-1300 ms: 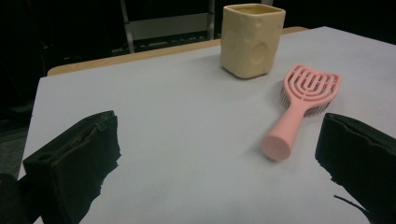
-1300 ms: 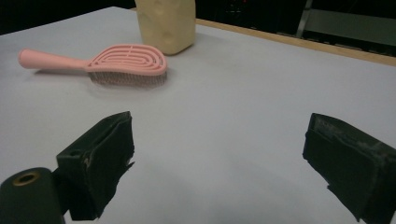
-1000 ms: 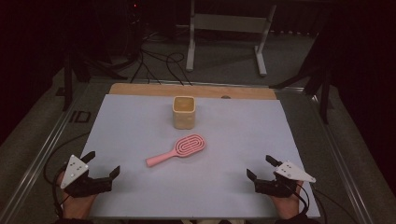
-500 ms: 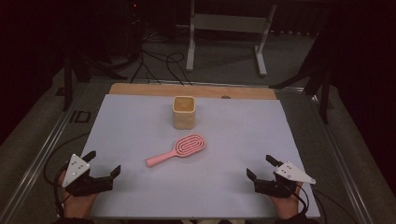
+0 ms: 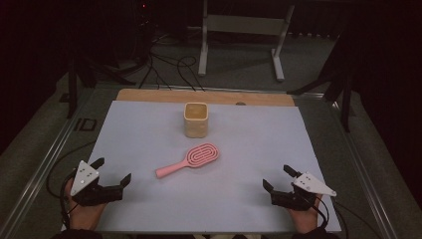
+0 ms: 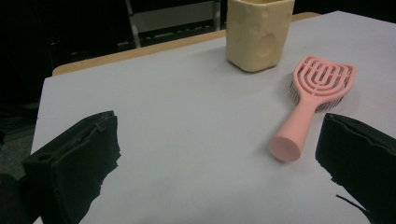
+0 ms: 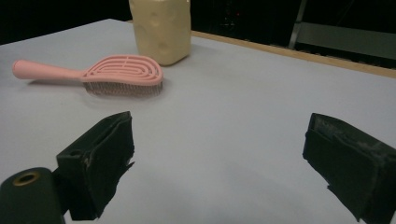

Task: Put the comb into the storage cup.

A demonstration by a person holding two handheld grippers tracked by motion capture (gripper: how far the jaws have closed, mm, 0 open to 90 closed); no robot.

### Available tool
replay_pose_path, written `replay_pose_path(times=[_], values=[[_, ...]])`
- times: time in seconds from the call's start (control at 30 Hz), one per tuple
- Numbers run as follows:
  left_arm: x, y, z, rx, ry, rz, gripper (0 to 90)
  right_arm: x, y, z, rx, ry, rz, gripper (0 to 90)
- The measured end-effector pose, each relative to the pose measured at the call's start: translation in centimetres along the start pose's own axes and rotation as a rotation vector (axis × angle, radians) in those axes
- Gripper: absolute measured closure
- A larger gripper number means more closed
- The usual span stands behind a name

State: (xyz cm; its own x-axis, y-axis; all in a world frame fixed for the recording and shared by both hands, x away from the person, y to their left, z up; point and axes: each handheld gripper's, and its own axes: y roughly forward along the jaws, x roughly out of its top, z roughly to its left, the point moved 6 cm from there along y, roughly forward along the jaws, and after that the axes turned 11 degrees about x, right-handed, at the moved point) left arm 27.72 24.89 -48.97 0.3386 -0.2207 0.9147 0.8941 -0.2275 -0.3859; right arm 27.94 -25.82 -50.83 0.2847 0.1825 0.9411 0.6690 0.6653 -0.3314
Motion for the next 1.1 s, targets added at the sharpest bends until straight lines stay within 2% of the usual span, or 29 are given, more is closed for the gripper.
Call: replay_pose_path(times=[0.13, 0.6, 1.1], values=[[0.1, 0.1, 0.0, -0.004, -0.009, 0.003, 0.0, 0.0, 0.0, 0.0, 0.001, 0.0, 0.001, 8.4], [0.5, 0.6, -0.1, -0.015, -0.001, 0.023, 0.0, -0.1, 0.1, 0.0, 0.0, 0.005, 0.004, 8.4], [1.3, 1.4, -0.5, -0.027, 0.032, 0.055, 0.0, -0.1, 0.1, 0.0, -0.001, 0.003, 0.008, 8.4]])
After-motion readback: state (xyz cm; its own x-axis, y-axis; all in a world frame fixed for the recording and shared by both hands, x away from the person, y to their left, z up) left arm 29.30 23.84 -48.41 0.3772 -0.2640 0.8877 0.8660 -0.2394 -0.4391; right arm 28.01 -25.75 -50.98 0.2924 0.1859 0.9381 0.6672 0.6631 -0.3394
